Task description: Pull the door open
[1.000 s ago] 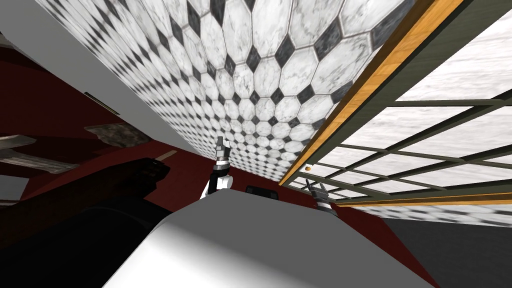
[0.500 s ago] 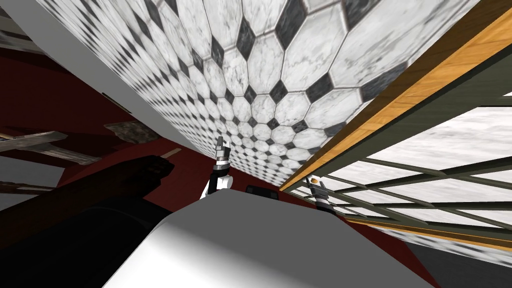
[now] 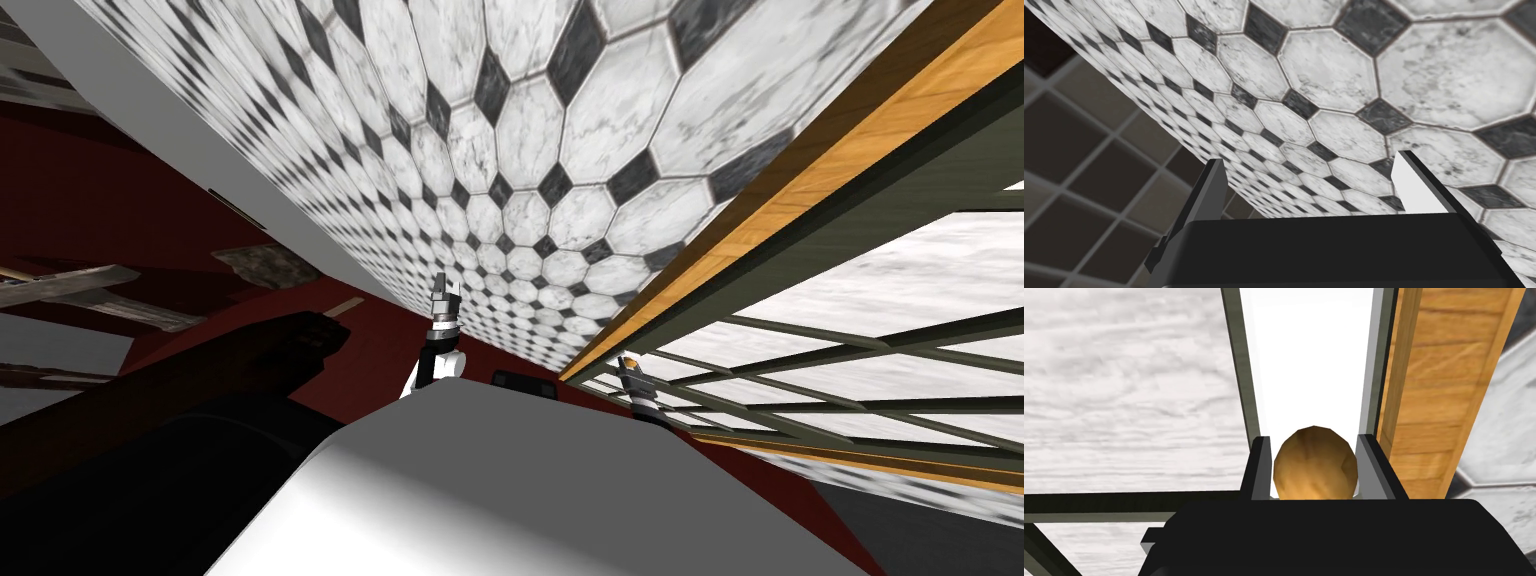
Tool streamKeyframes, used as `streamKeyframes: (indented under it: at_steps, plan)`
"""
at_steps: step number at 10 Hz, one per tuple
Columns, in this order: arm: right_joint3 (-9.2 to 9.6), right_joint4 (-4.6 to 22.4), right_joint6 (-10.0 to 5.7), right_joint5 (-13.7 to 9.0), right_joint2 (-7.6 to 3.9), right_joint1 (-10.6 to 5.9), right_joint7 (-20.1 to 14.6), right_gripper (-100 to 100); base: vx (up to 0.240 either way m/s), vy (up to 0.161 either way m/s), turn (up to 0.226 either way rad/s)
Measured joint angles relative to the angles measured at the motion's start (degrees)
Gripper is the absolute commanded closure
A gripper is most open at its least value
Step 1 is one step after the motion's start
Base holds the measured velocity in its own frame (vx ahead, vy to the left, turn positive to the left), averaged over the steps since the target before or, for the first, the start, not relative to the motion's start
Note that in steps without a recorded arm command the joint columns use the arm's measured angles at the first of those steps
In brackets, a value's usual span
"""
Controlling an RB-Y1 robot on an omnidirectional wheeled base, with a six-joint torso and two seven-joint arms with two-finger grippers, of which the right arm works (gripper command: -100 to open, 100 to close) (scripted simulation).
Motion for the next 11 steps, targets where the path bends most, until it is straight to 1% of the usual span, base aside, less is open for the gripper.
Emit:
streamKeyframes:
  at_steps: [1,3,6,8,11]
  plan:
    - [0.0,0.02,0.01,0.0,0.01,0.02,0.0,100,-0.013,-0.01,0.021]
    - [0.2,0.08,0.26,-0.31,0.02,-0.02,-1.61,100,-0.024,-0.013,0.027]
    - [0.69,-0.71,0.81,-1.09,0.19,0.09,-5.86,100,-0.036,-0.016,0.03]
    - [0.99,-0.09,0.59,-1.64,0.16,-0.4,-8.73,100,-0.044,-0.013,0.031]
    - [1.49,-0.22,0.85,-2.49,0.24,-0.61,-13.07,100,-0.033,-0.013,0.025]
